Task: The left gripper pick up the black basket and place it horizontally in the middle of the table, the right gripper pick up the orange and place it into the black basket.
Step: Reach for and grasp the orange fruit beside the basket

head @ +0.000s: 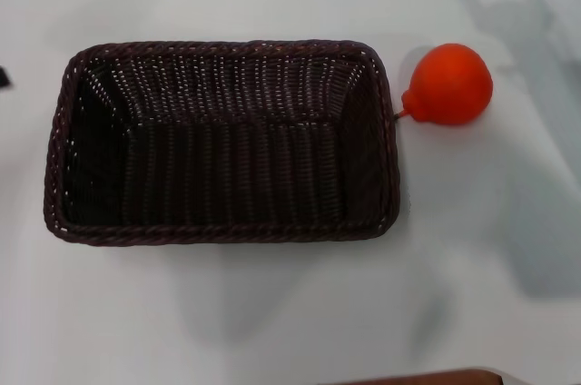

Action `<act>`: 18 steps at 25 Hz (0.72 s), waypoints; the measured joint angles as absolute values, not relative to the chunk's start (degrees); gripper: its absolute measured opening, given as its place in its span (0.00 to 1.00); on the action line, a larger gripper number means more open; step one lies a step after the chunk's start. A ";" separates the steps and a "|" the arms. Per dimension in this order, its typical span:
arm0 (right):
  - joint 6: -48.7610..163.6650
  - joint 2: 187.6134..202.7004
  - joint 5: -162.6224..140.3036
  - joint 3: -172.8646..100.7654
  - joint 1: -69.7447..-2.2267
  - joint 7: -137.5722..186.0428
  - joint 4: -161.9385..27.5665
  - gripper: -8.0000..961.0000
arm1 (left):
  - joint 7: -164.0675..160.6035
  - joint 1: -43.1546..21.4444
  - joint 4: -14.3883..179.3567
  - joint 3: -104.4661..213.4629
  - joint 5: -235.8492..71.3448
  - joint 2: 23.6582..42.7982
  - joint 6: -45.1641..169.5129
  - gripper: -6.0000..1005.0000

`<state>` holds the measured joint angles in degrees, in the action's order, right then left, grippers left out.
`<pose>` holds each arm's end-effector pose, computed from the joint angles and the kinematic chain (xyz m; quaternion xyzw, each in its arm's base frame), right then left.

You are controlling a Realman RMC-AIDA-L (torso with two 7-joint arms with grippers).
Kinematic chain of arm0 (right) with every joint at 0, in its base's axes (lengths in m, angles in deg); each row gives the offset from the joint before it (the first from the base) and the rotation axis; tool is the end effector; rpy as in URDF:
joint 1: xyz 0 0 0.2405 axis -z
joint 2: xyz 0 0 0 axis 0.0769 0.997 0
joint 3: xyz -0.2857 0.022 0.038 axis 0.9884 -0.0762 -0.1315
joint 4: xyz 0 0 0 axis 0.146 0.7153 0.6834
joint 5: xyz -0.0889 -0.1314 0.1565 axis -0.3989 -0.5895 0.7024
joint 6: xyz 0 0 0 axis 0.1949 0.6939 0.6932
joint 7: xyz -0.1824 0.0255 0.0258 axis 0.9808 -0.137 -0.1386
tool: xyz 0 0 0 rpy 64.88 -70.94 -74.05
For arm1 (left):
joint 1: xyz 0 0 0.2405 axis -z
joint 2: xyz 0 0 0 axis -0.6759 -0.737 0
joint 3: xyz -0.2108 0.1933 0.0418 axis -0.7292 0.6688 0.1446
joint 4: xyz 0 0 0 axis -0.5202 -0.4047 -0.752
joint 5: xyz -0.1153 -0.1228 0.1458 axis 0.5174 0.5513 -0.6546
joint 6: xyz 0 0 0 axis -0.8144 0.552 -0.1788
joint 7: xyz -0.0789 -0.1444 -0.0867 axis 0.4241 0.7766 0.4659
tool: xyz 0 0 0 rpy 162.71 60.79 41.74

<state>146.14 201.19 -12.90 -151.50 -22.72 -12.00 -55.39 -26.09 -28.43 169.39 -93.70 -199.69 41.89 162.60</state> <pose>0.3684 0.3502 0.0077 -0.2948 -0.6355 -0.5413 0.4650 -0.3258 0.3266 0.0703 -0.6800 -0.6606 -0.1900 0.2552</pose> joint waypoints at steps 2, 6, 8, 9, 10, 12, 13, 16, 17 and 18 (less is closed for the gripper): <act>145.59 200.93 -13.95 -148.88 -22.39 -11.28 -55.42 0.85 | -29.66 -28.29 168.98 -97.94 -197.50 41.94 163.00 0.88; 142.00 200.81 -18.32 -147.29 -22.56 -11.18 -55.74 0.85 | -38.61 -29.18 166.99 -103.93 -190.14 42.14 163.00 0.91; 139.92 201.17 -21.10 -147.19 -23.07 -11.21 -55.73 0.85 | -42.59 -30.37 165.64 -105.59 -184.01 42.25 163.11 0.91; 138.73 201.41 -22.37 -147.18 -23.41 -11.11 -55.67 0.85 | -43.80 -30.92 164.90 -105.78 -181.13 42.28 163.11 0.91; 137.51 201.64 -23.38 -147.16 -23.79 -10.91 -55.64 0.85 | -44.64 -31.48 163.90 -105.88 -178.73 42.29 163.03 0.91; 135.48 201.90 -24.93 -146.72 -24.62 -10.49 -55.84 0.85 | -45.67 -32.03 162.04 -105.93 -175.83 42.30 163.08 0.91; 134.56 201.94 -25.67 -146.21 -25.03 -10.45 -55.97 0.85 | -46.32 -32.26 160.80 -105.95 -174.56 42.31 163.34 0.91; 132.48 202.04 -27.00 -144.63 -25.56 -11.00 -56.03 0.85 | -48.26 -32.64 159.32 -106.02 -172.69 42.35 164.51 0.91; 131.85 202.11 -27.14 -144.35 -25.61 -11.27 -56.04 0.85 | -48.60 -32.74 158.95 -106.03 -172.26 42.38 164.84 0.91; 131.21 202.18 -27.20 -144.04 -25.64 -11.64 -56.06 0.85 | -48.70 -32.80 158.59 -106.05 -171.93 42.39 165.19 0.91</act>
